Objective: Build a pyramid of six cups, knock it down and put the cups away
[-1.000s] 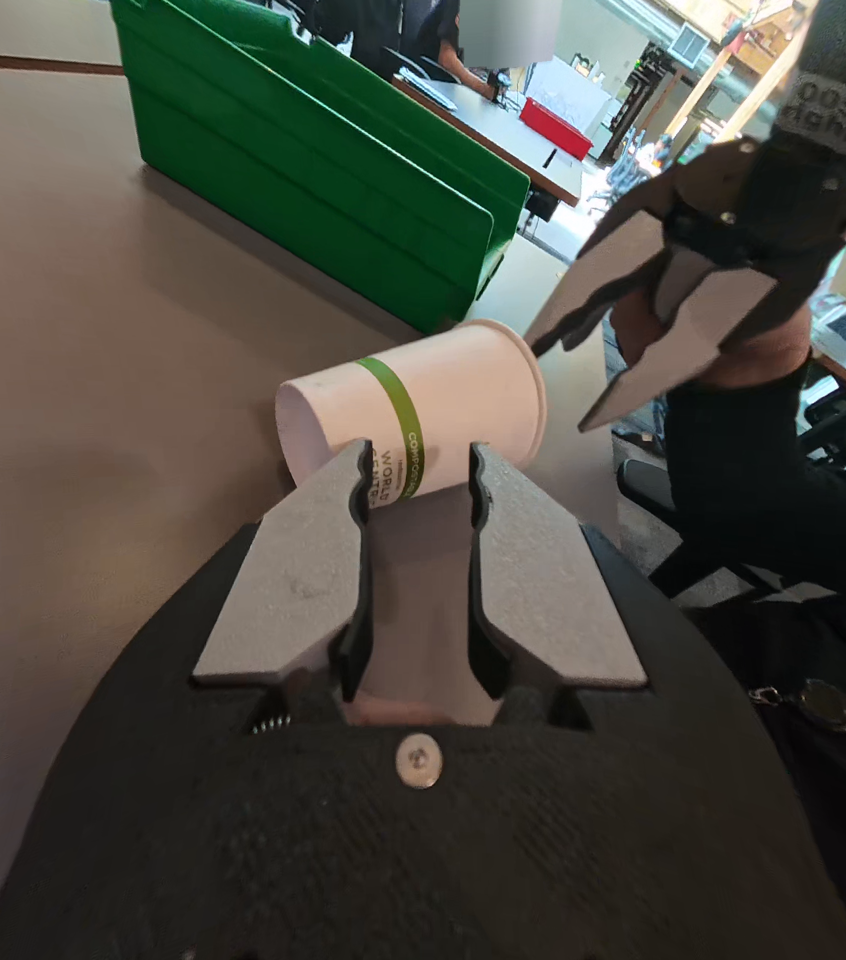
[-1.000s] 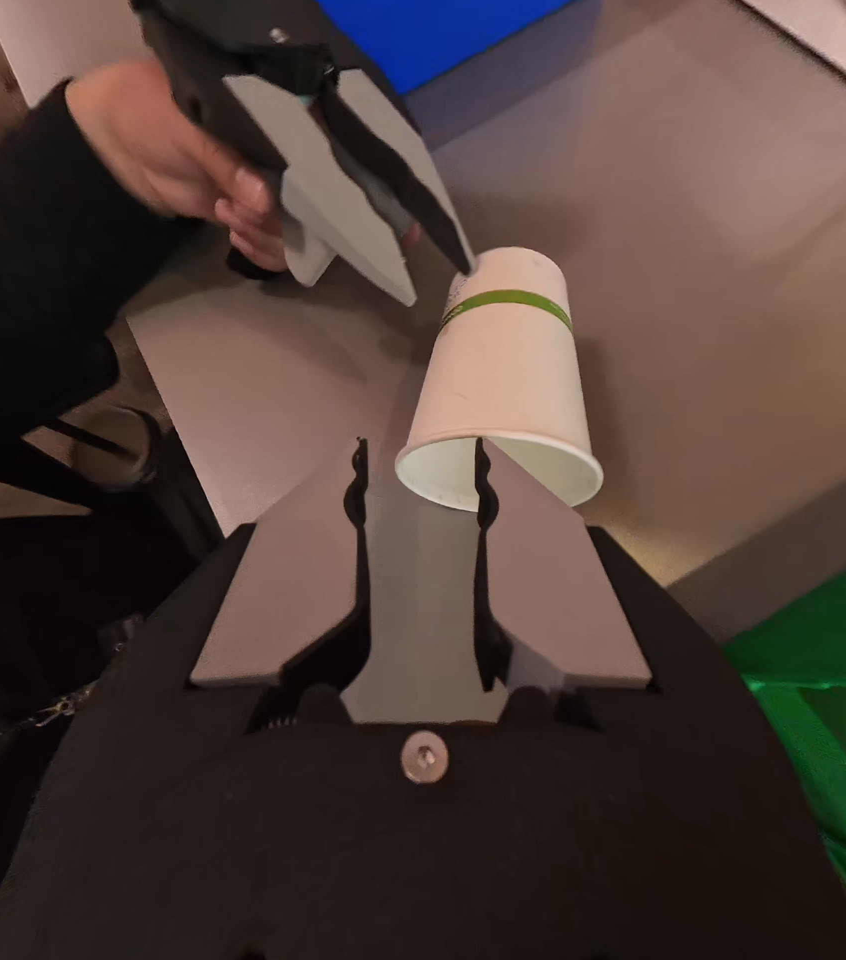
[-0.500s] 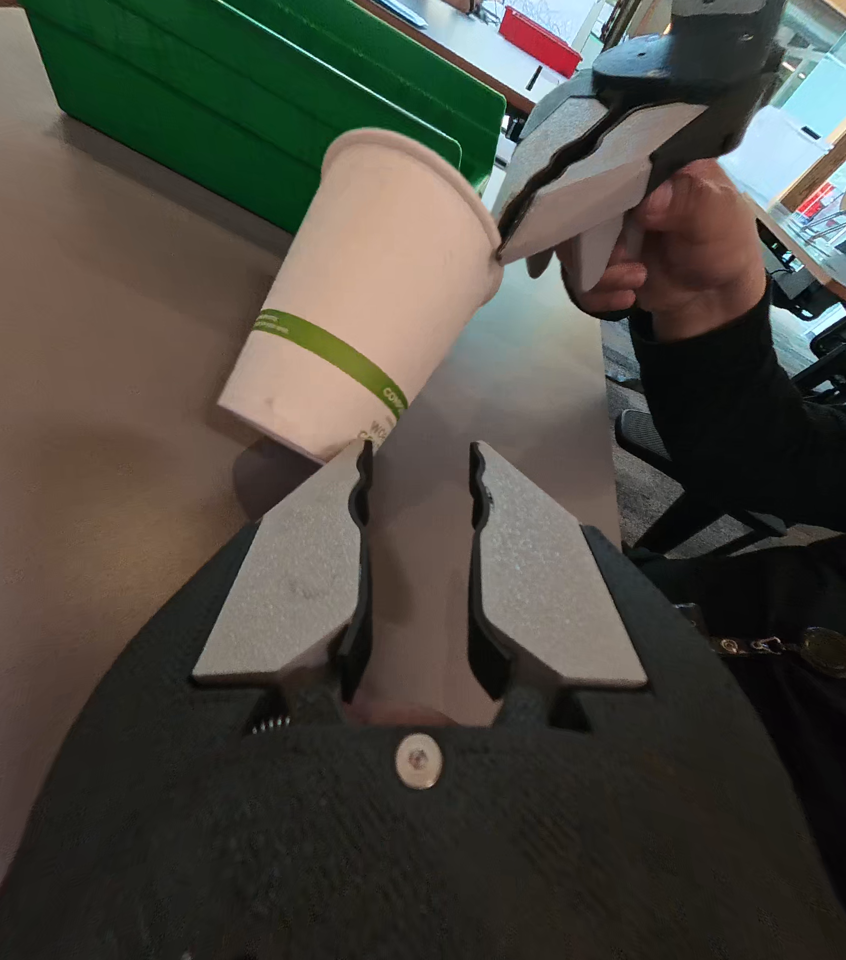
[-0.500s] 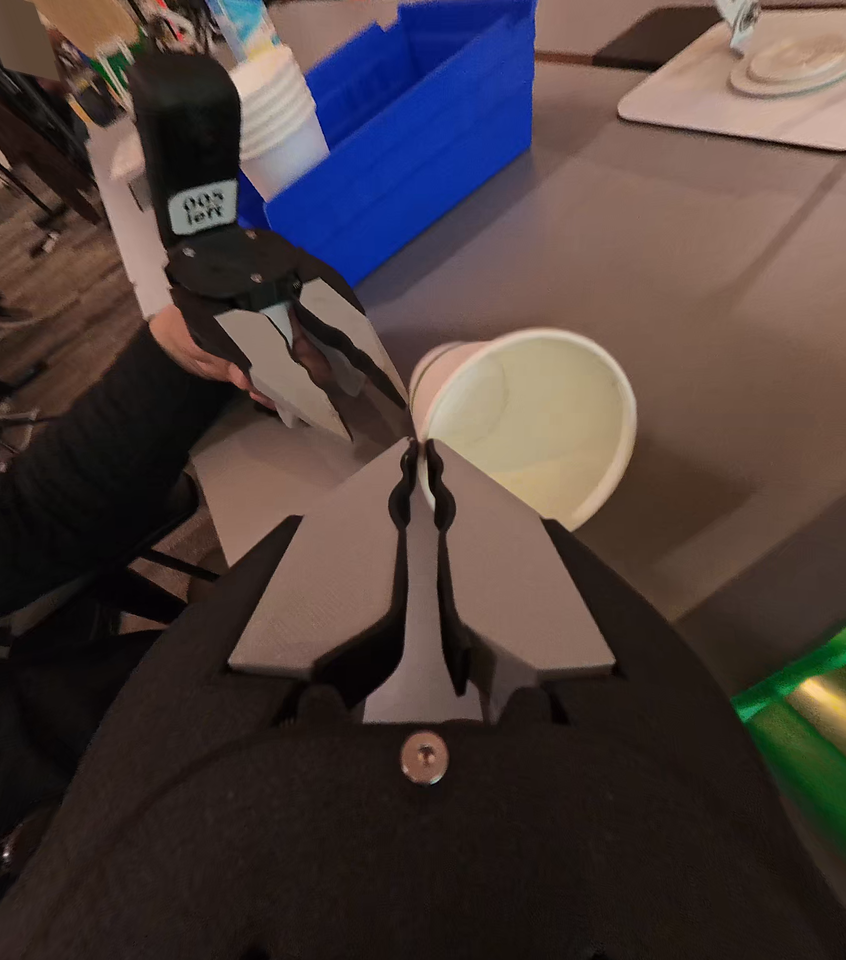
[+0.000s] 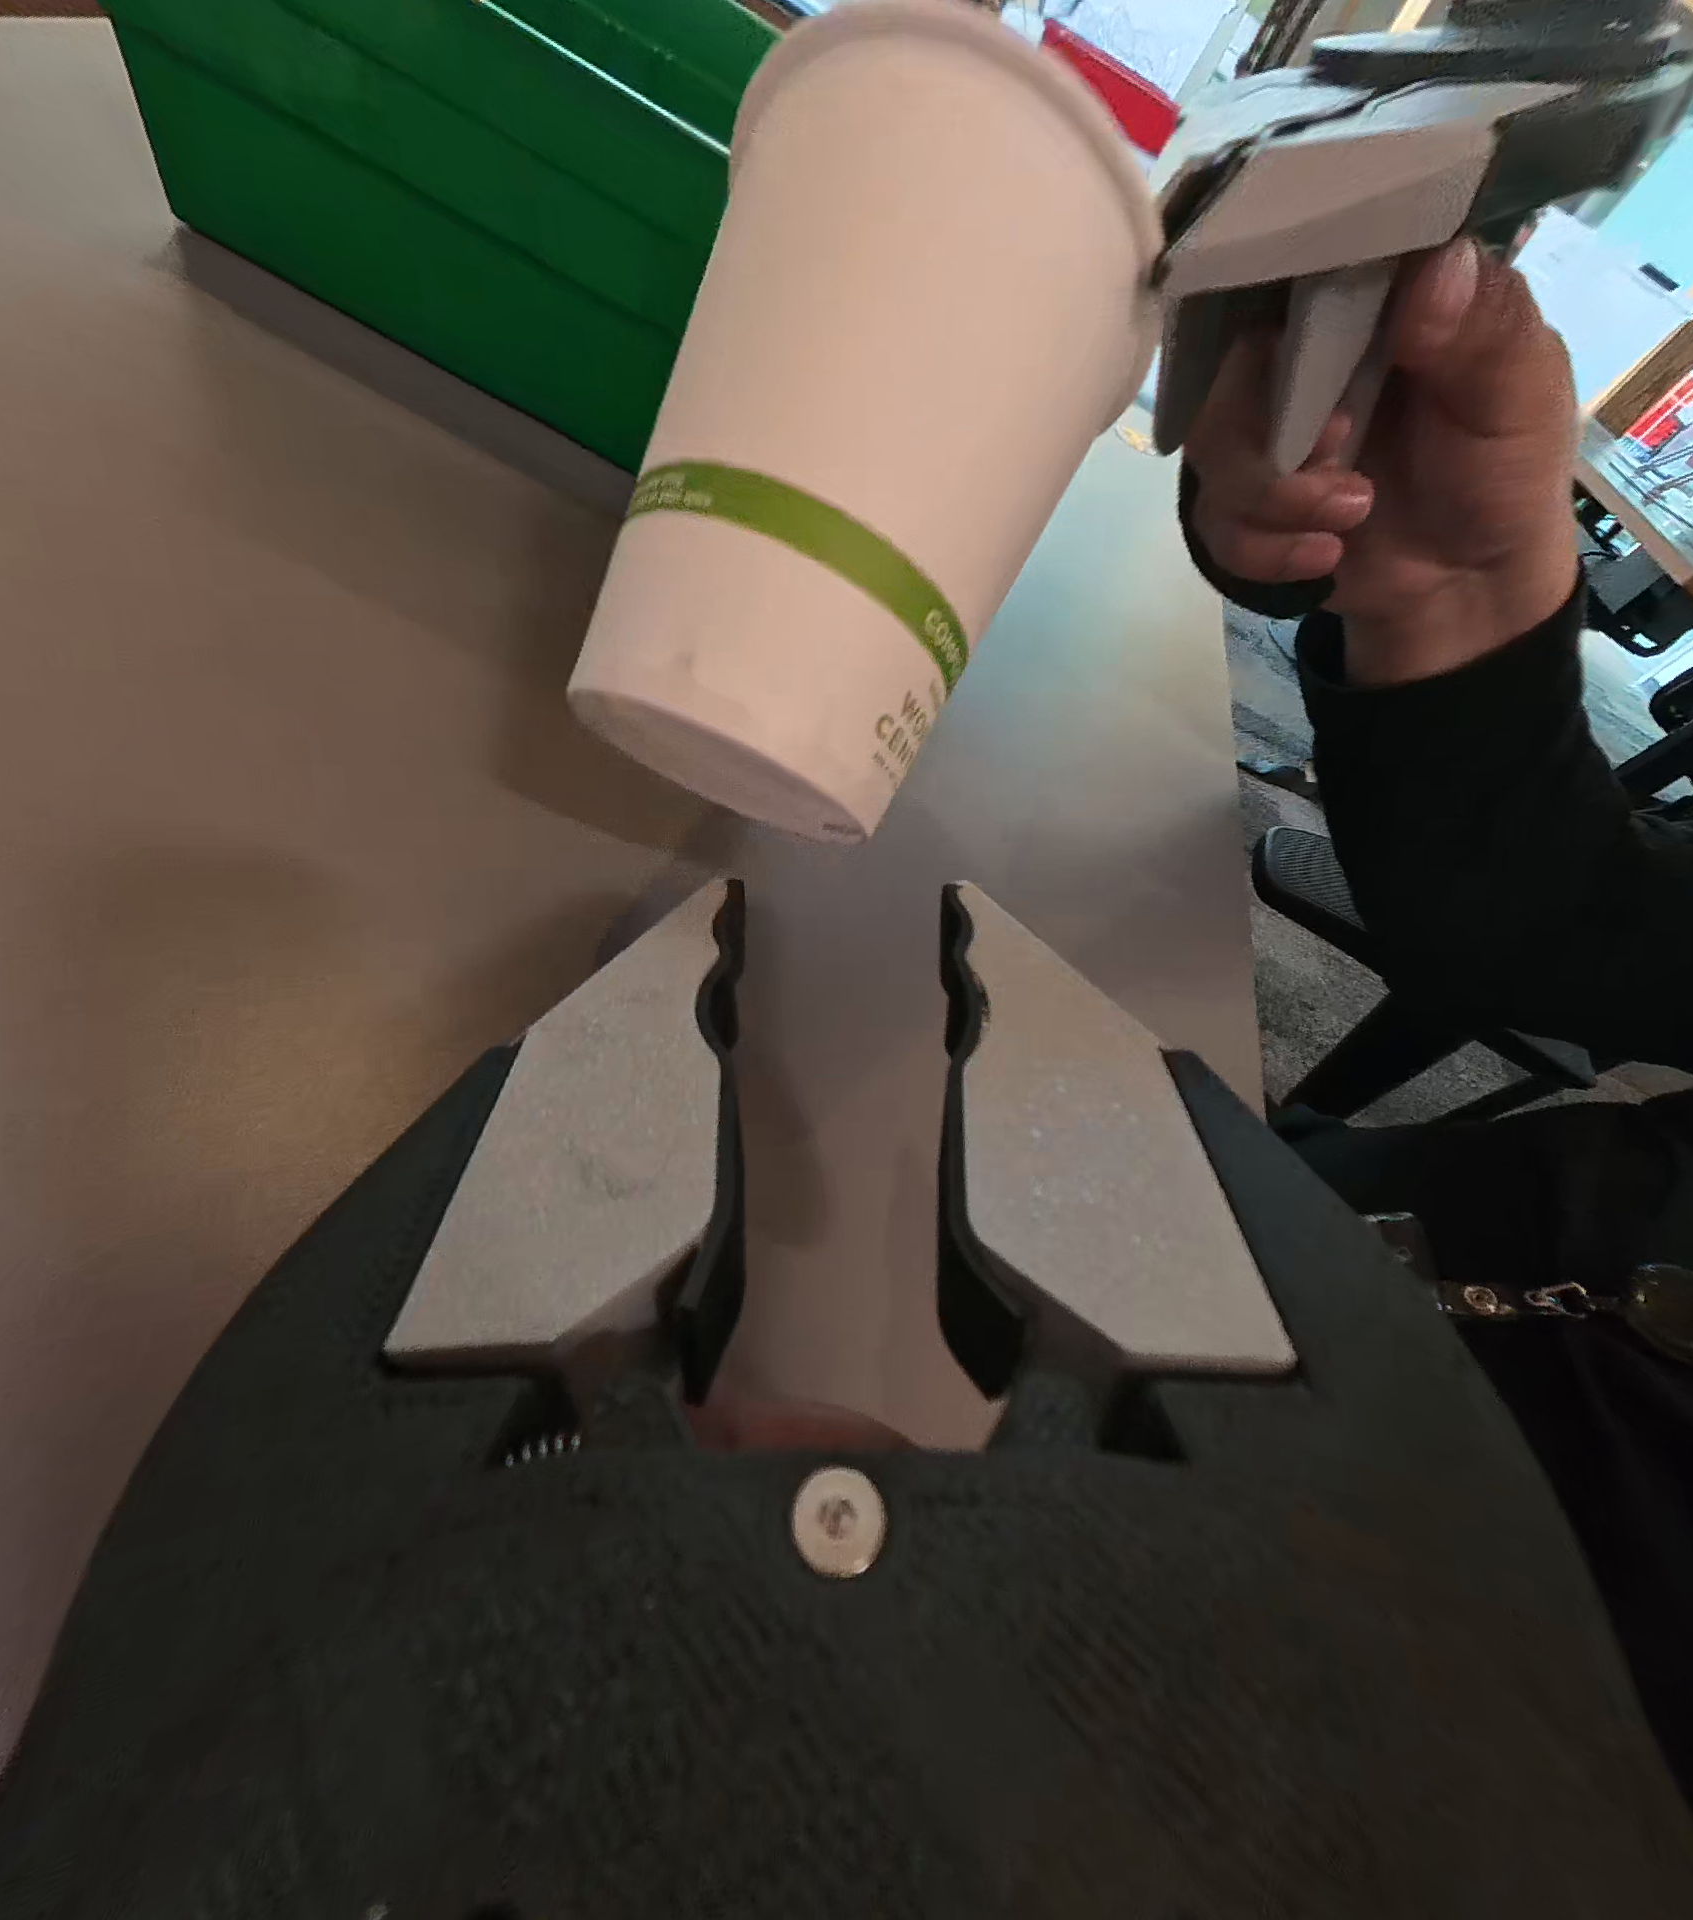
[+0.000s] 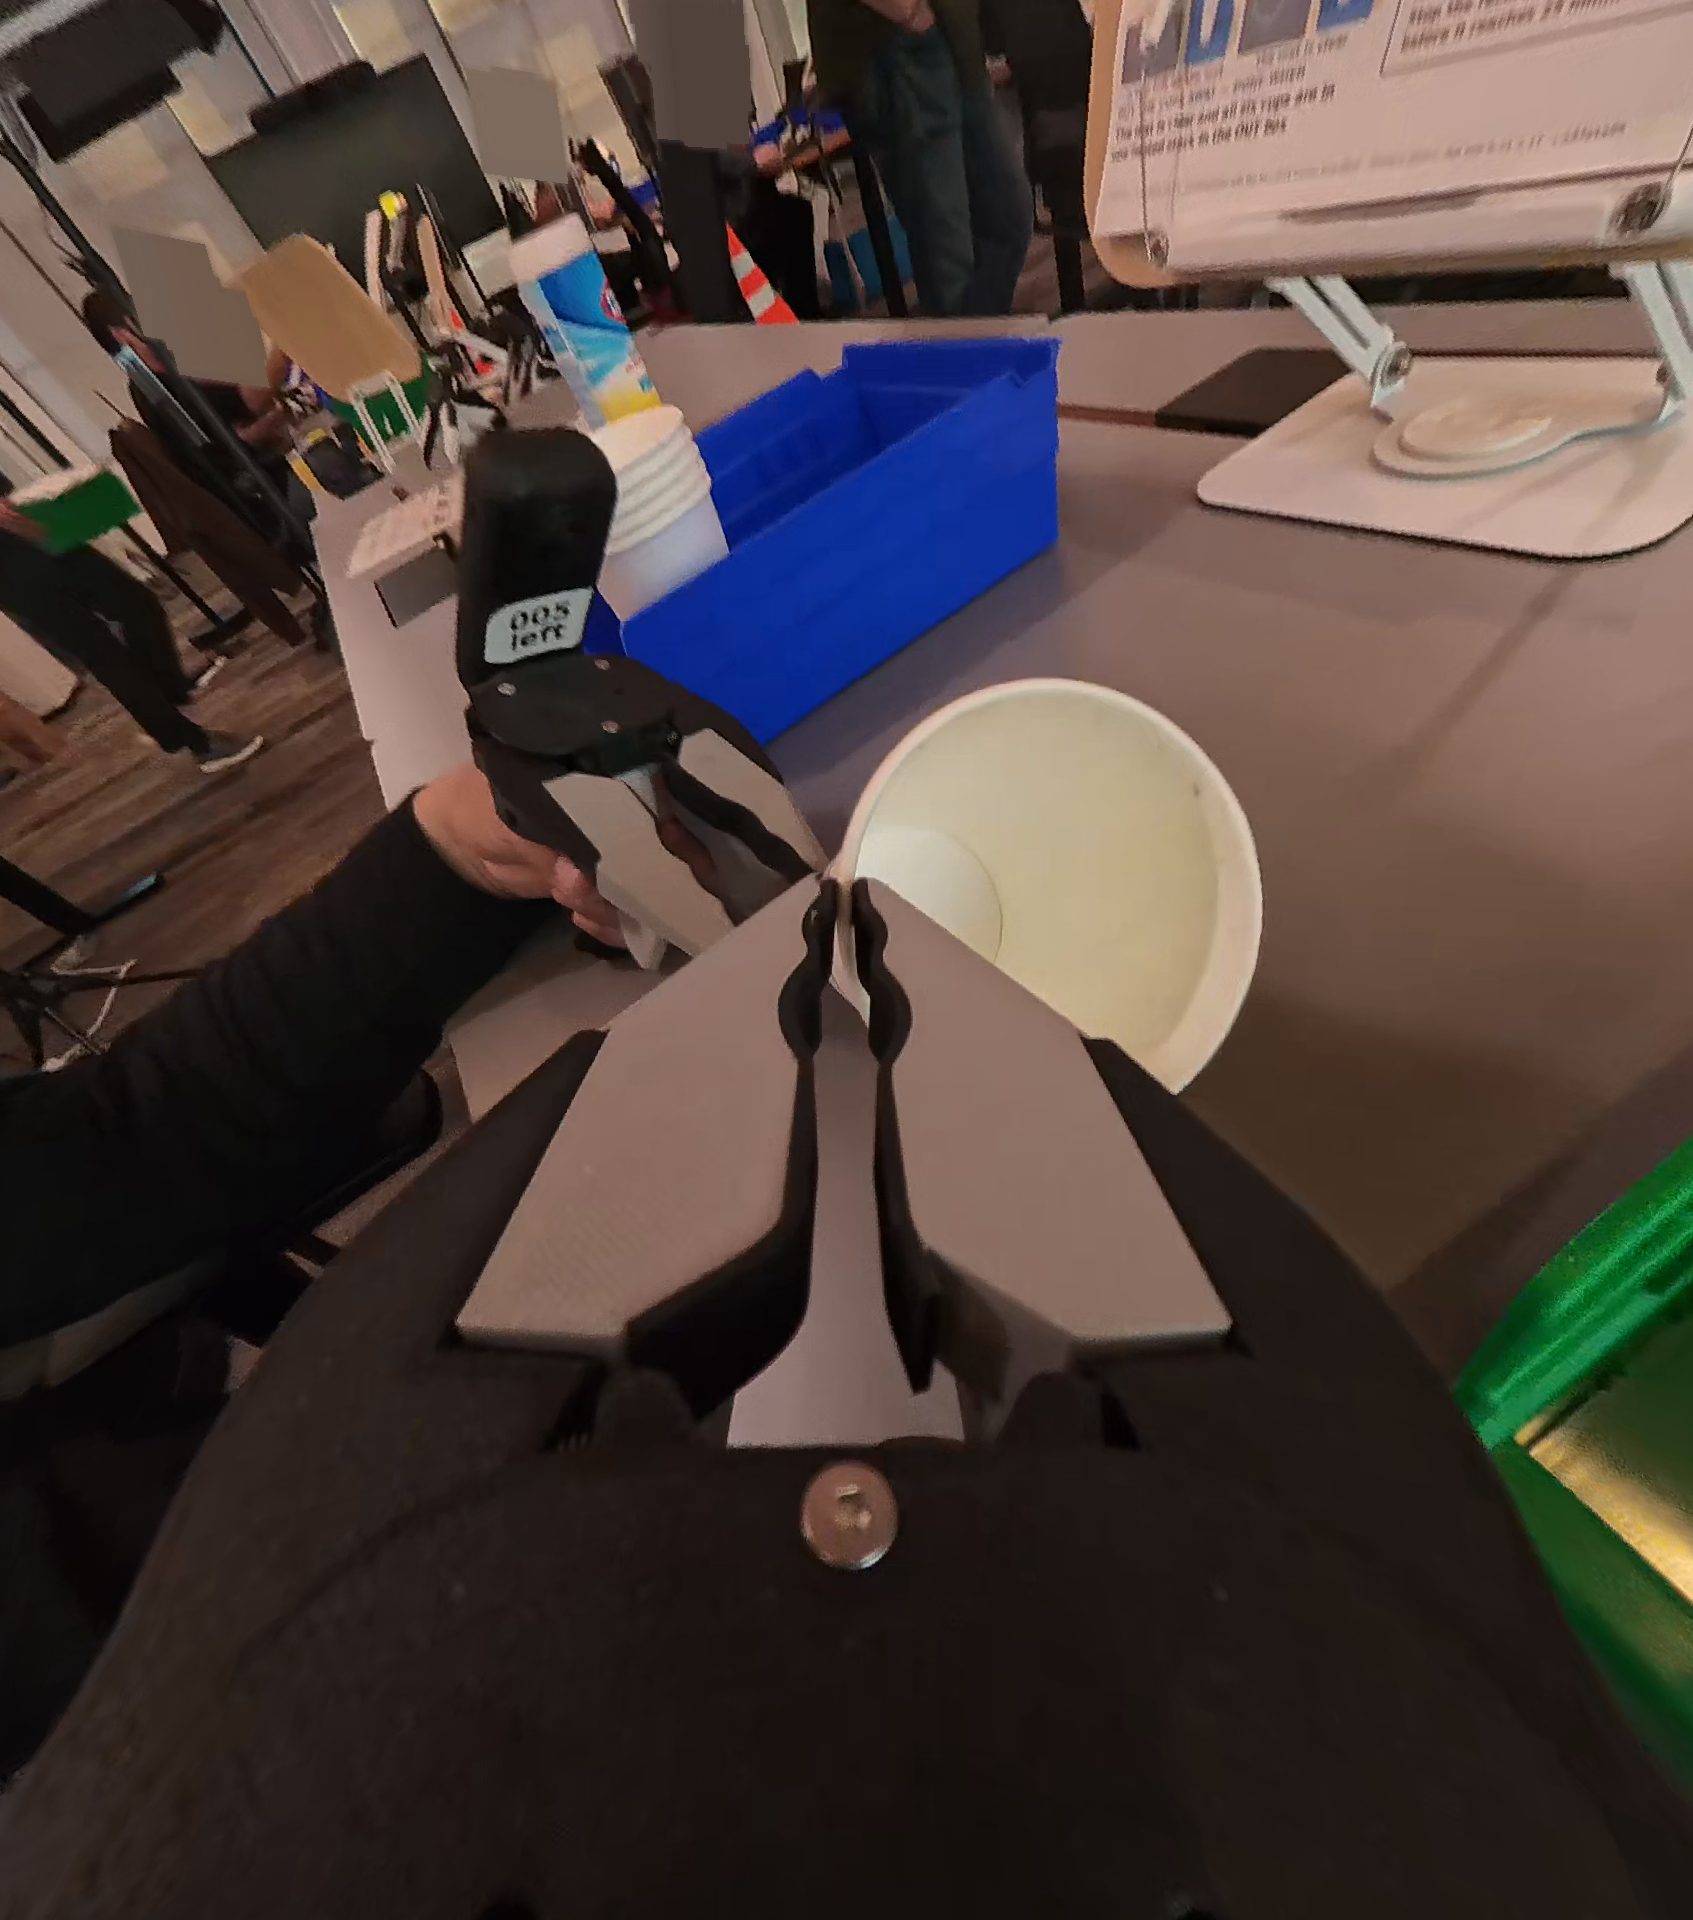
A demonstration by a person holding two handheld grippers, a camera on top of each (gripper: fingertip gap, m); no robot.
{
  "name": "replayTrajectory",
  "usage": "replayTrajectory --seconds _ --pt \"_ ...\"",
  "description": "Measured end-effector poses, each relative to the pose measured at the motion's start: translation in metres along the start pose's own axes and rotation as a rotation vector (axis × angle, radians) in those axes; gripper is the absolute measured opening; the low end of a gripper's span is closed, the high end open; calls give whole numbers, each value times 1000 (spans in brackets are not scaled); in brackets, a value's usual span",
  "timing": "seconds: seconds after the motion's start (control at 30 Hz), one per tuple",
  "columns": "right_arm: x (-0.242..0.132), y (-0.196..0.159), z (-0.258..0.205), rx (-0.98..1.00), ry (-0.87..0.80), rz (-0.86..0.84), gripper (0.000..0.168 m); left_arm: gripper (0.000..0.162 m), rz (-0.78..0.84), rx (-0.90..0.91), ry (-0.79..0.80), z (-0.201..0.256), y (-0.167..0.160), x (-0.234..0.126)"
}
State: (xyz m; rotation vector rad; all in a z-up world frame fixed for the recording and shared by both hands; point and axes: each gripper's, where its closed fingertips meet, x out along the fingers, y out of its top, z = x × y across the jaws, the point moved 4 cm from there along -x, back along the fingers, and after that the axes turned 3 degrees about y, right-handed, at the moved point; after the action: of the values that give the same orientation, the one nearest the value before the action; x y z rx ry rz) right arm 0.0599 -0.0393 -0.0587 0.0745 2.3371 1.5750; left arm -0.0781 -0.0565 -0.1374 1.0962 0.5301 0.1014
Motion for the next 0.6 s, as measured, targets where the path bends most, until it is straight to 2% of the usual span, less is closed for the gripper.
replayTrajectory --seconds 0.2,0.33,0.37,0.6 --pt "-12 19 -30 -8 127 99 0 35 -20 -3 19 -2 -2 3" --pt "-8 23 -46 9 212 137 0 24 1 11 22 3 1 8" --pt "-6 22 -45 12 216 138 0 19 2 18 24 3 2 9" --pt "-2 7 -16 95 212 97 0 12 50 -18 50 -6 7 -1"
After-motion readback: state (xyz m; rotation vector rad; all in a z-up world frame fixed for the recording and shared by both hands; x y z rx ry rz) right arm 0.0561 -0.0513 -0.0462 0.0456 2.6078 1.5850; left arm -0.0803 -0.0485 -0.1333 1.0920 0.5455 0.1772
